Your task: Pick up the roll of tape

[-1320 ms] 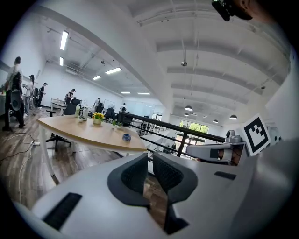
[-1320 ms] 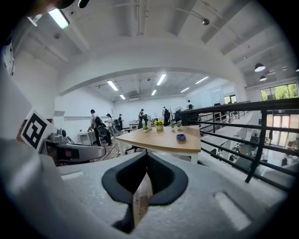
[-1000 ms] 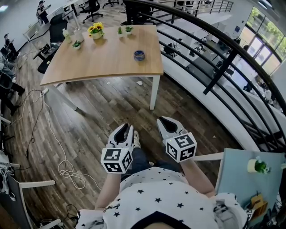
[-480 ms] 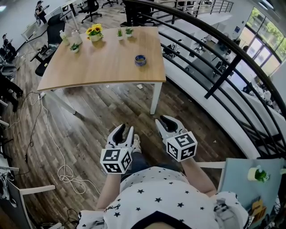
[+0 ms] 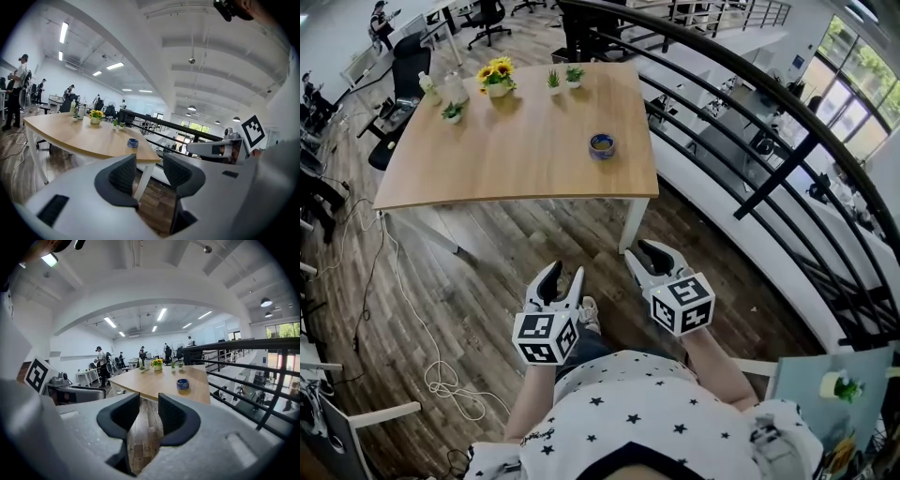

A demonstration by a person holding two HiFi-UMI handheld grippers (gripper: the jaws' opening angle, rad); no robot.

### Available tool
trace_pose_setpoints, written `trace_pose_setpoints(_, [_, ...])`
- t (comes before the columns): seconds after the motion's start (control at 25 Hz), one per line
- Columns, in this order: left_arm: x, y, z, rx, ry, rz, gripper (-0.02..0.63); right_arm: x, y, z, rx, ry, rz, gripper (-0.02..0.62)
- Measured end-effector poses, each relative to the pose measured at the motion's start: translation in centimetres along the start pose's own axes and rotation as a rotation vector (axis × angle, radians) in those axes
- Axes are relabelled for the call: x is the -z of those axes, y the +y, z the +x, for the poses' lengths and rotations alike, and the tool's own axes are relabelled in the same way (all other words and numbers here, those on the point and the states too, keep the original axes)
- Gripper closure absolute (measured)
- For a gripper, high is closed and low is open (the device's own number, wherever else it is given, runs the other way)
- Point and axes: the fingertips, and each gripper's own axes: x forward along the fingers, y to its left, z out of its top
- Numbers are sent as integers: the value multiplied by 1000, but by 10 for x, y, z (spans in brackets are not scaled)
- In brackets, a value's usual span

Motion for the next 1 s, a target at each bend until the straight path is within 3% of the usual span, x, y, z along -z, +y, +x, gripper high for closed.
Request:
trace_pose_setpoints(0.28, [-34, 35, 48, 16, 10, 1, 439, -31, -20, 58, 0, 10, 7, 456])
trace_pose_setpoints(1.0, [-77, 112, 144, 82, 52, 33, 439, -67, -65, 172, 60, 5, 42, 437])
